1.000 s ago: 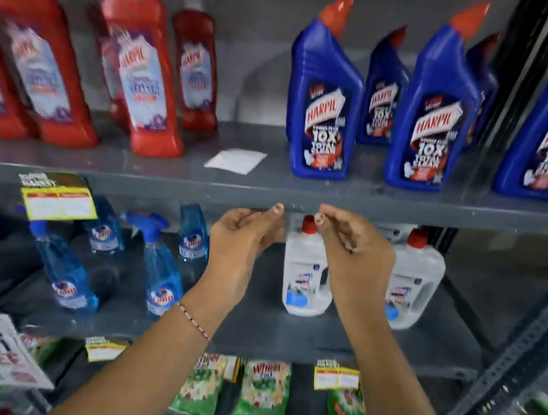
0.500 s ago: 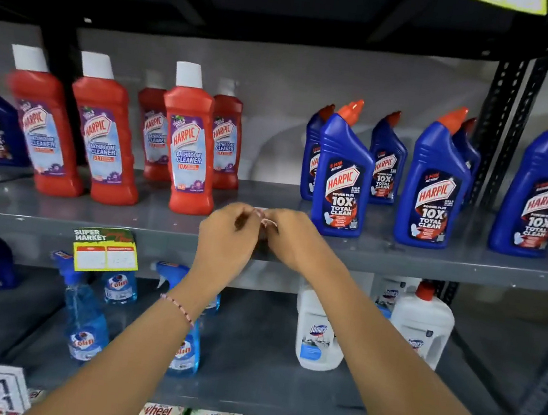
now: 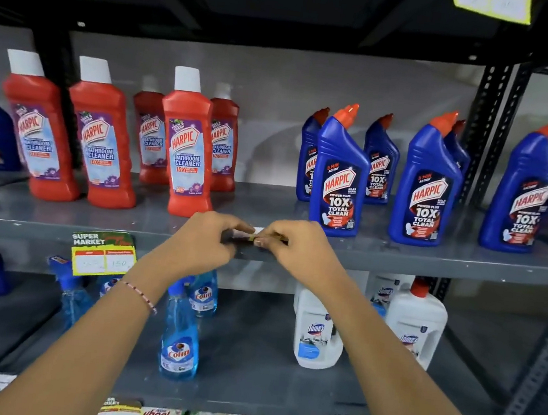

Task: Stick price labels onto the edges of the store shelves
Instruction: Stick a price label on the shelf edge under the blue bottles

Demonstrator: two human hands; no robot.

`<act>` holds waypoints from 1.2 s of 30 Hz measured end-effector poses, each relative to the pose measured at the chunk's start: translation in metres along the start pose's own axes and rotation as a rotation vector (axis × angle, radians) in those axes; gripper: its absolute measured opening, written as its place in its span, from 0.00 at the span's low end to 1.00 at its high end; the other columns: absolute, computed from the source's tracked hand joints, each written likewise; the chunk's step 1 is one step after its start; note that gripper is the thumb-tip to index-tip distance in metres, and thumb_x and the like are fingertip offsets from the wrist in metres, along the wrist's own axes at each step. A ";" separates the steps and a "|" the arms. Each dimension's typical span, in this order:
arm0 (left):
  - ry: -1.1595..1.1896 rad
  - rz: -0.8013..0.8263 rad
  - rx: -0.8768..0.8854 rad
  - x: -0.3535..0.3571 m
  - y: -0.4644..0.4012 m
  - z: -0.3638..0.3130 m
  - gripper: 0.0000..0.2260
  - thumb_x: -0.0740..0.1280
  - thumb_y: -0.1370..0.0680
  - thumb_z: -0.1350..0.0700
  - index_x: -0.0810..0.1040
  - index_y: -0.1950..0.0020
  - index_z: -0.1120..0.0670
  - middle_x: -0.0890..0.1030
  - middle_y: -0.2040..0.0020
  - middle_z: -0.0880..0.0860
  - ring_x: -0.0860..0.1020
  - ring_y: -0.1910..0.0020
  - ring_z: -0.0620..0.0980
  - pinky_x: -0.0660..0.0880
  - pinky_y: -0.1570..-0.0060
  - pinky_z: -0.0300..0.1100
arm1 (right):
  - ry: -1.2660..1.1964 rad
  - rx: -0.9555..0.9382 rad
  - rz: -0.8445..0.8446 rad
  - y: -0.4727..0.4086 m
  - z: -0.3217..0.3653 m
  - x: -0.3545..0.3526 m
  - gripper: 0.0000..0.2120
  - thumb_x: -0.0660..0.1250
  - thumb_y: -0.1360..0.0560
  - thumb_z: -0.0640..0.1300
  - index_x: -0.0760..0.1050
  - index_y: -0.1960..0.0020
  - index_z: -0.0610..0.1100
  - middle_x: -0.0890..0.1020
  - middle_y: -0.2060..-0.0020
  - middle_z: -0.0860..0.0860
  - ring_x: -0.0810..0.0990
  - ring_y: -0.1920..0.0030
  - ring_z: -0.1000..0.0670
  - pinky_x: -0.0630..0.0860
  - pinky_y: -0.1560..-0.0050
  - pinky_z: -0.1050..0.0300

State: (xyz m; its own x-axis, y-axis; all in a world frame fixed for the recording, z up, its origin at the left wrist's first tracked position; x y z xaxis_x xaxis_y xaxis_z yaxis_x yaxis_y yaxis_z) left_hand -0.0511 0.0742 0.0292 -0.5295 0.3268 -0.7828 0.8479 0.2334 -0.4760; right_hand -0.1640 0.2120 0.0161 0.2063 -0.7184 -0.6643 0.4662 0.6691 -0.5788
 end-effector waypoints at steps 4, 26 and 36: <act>0.555 -0.143 -0.061 0.006 0.008 -0.018 0.12 0.77 0.31 0.64 0.84 0.50 0.52 0.87 0.57 0.49 0.84 0.58 0.43 0.80 0.56 0.37 | -0.502 0.149 -0.113 0.023 -0.008 -0.021 0.02 0.72 0.25 0.39 0.83 0.56 0.43 0.87 0.60 0.44 0.85 0.56 0.43 0.83 0.52 0.47; 0.486 -0.282 -0.205 0.161 -0.047 -0.147 0.04 0.77 0.31 0.58 0.86 0.58 0.54 0.86 0.62 0.49 0.83 0.62 0.45 0.81 0.57 0.39 | -0.221 0.354 -0.589 0.109 -0.132 -0.109 0.07 0.76 0.29 0.39 0.84 0.55 0.49 0.84 0.57 0.52 0.83 0.56 0.56 0.80 0.51 0.57; 0.358 -0.411 -0.149 0.166 -0.046 -0.154 0.03 0.76 0.29 0.56 0.86 0.57 0.54 0.86 0.61 0.49 0.82 0.61 0.43 0.81 0.56 0.41 | -0.202 0.311 -0.665 0.105 -0.136 -0.103 0.04 0.76 0.29 0.42 0.82 0.56 0.48 0.83 0.58 0.52 0.82 0.57 0.55 0.78 0.55 0.62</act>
State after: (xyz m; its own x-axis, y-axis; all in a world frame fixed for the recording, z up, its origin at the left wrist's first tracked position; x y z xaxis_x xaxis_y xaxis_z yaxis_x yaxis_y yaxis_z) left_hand -0.1818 0.2587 -0.0168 -0.8136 0.4660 -0.3477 0.5706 0.5252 -0.6313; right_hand -0.2532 0.3819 -0.0409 -0.0637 -0.9924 -0.1056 0.7620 0.0199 -0.6473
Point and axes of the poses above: each hand's wrist, its own y-axis away from the middle knuckle, its own x-axis out of the palm, z = x × y, the point moved 2 cm from there along -y, towards the middle knuckle
